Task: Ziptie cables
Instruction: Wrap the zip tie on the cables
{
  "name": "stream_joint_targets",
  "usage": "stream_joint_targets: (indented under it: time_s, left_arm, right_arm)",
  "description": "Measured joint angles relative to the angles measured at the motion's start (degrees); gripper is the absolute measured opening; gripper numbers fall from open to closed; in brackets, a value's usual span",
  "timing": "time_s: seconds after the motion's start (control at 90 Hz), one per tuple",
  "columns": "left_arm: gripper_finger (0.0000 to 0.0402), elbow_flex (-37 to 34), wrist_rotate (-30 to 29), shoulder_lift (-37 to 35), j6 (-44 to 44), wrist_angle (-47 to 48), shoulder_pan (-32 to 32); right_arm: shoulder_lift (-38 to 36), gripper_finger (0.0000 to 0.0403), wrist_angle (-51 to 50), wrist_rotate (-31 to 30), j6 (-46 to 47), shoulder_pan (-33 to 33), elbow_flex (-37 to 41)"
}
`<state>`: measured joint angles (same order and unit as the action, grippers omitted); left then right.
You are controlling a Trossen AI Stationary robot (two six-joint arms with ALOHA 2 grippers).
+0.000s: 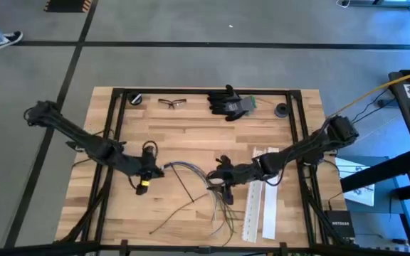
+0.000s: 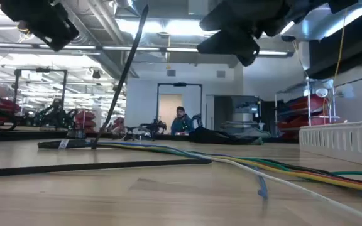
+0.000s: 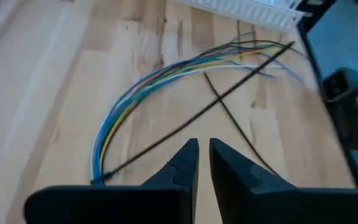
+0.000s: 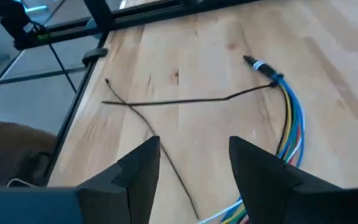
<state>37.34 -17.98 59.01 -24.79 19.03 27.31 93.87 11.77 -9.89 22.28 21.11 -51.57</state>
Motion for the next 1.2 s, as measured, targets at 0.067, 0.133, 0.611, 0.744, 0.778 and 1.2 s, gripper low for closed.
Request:
stream_joint_targets:
  time_s: [0.067, 0.133, 0.611, 0.744, 0.778, 1.2]
  left_arm:
    - [0.0063, 0.0, 1.0, 2.2, 1.6, -1.2, -1.4]
    - [0.0091, 0.0, 2.5, 3.7, 2.7, -1.8, -2.9]
    - [0.0203, 0.0, 8.2, 4.8, -8.2, -0.7, -0.6]
    - [0.0197, 0.0, 8.2, 4.9, -13.1, -0.6, 3.4]
    - [0.0195, 0.0, 8.1, 4.9, -14.2, -0.4, 4.4]
    - [0.0193, 0.0, 1.7, 4.9, -22.1, 0.1, 12.7]
  right_arm:
    - [1.0, 0.0179, 0.0, 0.0, 0.5, -0.1, 0.0]
    - [1.9, 0.0179, 0.0, -0.1, 1.6, -0.1, 0.0]
    - [14.1, 0.0179, 2.0, -11.3, 1.3, -0.9, -1.2]
    - [17.9, 0.0179, 0.9, -8.5, 1.2, -2.3, -3.6]
    - [18.5, 0.0179, 0.2, -8.2, 1.1, -2.6, -4.2]
    - [19.0, 0.0179, -17.7, -11.7, -3.4, -10.6, -7.5]
